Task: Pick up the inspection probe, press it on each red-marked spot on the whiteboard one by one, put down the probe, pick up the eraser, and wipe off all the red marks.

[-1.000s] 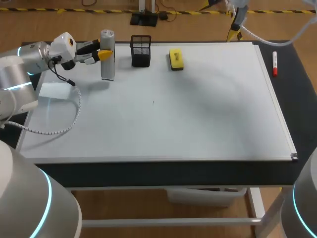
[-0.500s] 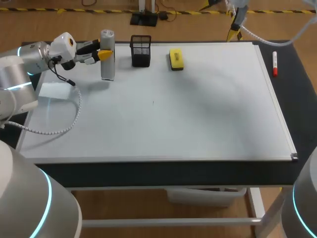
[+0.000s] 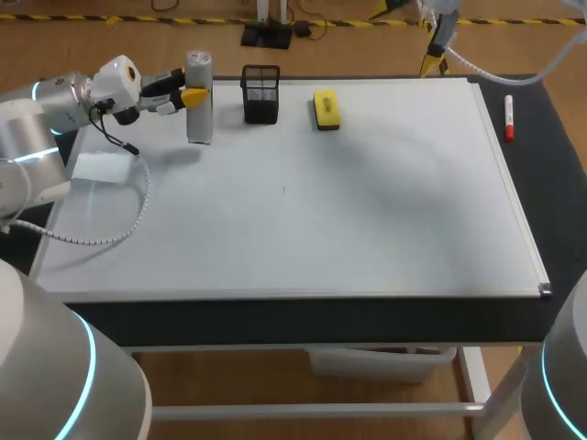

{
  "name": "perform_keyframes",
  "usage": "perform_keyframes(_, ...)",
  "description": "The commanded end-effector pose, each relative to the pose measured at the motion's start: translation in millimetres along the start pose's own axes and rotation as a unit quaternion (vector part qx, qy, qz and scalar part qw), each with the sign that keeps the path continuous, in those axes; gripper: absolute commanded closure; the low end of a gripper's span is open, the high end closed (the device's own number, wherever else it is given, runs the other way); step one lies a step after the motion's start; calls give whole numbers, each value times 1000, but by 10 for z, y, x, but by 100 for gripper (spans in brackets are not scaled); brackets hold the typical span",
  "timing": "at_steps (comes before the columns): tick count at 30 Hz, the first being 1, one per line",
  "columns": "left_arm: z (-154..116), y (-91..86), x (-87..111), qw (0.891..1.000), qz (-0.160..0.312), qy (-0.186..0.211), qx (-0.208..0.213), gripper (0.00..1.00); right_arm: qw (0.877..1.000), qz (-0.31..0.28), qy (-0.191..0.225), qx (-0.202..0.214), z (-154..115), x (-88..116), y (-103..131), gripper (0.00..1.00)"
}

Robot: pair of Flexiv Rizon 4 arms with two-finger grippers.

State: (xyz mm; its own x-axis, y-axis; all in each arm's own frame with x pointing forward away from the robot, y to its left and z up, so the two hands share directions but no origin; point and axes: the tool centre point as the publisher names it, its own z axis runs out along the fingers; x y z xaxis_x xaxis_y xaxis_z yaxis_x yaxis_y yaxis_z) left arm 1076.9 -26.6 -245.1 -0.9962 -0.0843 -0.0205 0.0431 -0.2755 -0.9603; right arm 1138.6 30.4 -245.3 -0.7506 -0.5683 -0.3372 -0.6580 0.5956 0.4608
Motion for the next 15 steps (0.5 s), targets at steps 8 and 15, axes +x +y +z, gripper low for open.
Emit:
perform_keyframes(8,82,-208,-400,999,12,50,-3,100,1000,-1,2,2,-14,6,7,0)
perform_keyframes(15,230,-333,-597,997,20,76,2,100,1000,-1,2,2,-14,6,7,0)
